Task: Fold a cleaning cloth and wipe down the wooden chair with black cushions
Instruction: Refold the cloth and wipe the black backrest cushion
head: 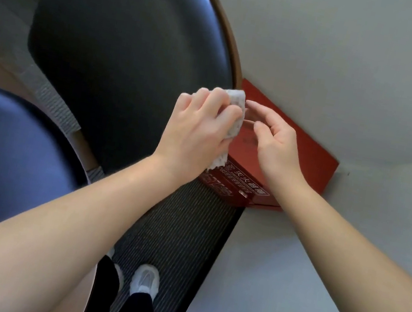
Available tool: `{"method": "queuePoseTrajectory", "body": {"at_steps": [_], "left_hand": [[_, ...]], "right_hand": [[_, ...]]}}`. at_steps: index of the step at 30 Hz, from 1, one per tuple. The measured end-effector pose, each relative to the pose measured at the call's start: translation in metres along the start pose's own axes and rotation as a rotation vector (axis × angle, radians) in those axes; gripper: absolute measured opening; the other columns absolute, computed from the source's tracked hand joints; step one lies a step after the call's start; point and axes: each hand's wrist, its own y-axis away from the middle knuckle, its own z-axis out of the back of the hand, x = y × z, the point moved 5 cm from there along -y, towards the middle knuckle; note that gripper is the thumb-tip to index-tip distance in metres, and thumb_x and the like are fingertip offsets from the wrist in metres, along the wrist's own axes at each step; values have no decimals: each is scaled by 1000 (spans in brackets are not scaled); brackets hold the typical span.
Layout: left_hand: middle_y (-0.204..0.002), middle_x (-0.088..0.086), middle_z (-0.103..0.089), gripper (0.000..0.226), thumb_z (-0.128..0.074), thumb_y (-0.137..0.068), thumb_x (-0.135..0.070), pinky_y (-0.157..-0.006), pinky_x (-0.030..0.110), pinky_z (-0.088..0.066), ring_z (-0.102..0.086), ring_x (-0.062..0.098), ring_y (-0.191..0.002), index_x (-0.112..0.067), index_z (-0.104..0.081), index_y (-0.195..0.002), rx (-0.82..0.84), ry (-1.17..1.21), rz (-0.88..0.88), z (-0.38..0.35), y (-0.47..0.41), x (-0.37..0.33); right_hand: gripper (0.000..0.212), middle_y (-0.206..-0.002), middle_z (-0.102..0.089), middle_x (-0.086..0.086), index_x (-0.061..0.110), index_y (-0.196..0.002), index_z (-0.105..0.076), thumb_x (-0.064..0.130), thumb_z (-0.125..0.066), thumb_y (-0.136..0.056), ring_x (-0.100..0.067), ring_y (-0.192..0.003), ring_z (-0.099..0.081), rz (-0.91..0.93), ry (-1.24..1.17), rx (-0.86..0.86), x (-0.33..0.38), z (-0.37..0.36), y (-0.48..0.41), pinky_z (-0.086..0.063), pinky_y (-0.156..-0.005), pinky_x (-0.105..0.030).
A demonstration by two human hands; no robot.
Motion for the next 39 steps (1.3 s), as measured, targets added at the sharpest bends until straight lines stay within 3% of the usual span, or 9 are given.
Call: {"method": "queuePoseTrajectory", "body": {"at_steps": [3, 6, 10, 15, 18, 20, 28, 34, 39], "left_hand": [[-97, 11, -56, 23, -66, -85, -28, -68, 40, -41, -53, 28, -83, -10, -63, -99, 11, -44, 124, 0, -30, 1], [-104, 11, -54, 35, -68, -84, -31, -75, 39, -43, -53, 27, -91, -10, -62, -111, 51, -25, 250, -2, -54, 9], [-110, 9, -51, 29, -63, -85, -31, -81, 39, -40, -50, 27, -97, -13, -59, -108, 63, -22, 367, 0, -84, 24], [-119, 9, -48, 33, -61, -86, -34, -89, 39, -36, -48, 28, -107, -13, -58, -111, 71, 31, 493, -1, -117, 59], [-121, 10, -48, 33, -60, -88, -36, -92, 40, -37, -48, 28, -110, -12, -59, -112, 64, 57, 538, -2, -134, 84], [-122, 10, -47, 34, -59, -89, -37, -93, 39, -38, -47, 28, -111, -12, -59, -113, 57, 52, 561, -2, -146, 100], [-125, 11, -47, 38, -54, -93, -38, -95, 38, -39, -48, 28, -115, -10, -60, -119, 41, 9, 640, 2, -180, 167], [-129, 10, -47, 36, -54, -94, -36, -98, 39, -38, -46, 29, -120, -12, -62, -118, 64, 22, 756, 6, -200, 228], [-134, 10, -47, 39, -54, -93, -38, -102, 39, -36, -45, 29, -124, -14, -64, -122, 80, 80, 910, 7, -205, 290]], "right_hand": [[40, -110, -70, 4, 10, -125, -63, -3, -39, -95, -2, -98, -65, -7, 18, -44, 5, 8, -2, -48, -87, -15], [39, -111, -70, 6, 17, -123, -64, 1, -40, -96, -6, -102, -65, -38, 8, -68, 5, 13, -5, -52, -95, -30], [38, -115, -68, 11, 23, -122, -65, 8, -43, -96, -4, -111, -61, -34, 43, -94, 12, 15, -14, -48, -102, -42], [41, -124, -66, 8, 18, -126, -64, 8, -43, -92, -6, -118, -58, 27, 79, -87, 33, 5, -36, -43, -107, -36], [42, -123, -66, 9, 18, -129, -62, 8, -43, -92, -2, -110, -61, 49, 65, -69, 48, -10, -55, -46, -102, -25], [41, -129, -63, 4, 13, -131, -60, 5, -45, -94, -1, -116, -56, 65, 92, -62, 58, -21, -69, -40, -104, -19], [43, -138, -55, -3, 9, -138, -53, 5, -47, -95, -13, -128, -48, 174, 298, -56, 99, -69, -123, -29, -104, -12], [50, -144, -48, 4, 23, -145, -43, 19, -44, -96, -17, -128, -48, 235, 541, -13, 120, -105, -161, -41, -106, -38], [48, -143, -44, 5, 31, -150, -29, 36, -34, -102, -21, -119, -52, 276, 783, 37, 135, -132, -189, -48, -88, -38]]}}
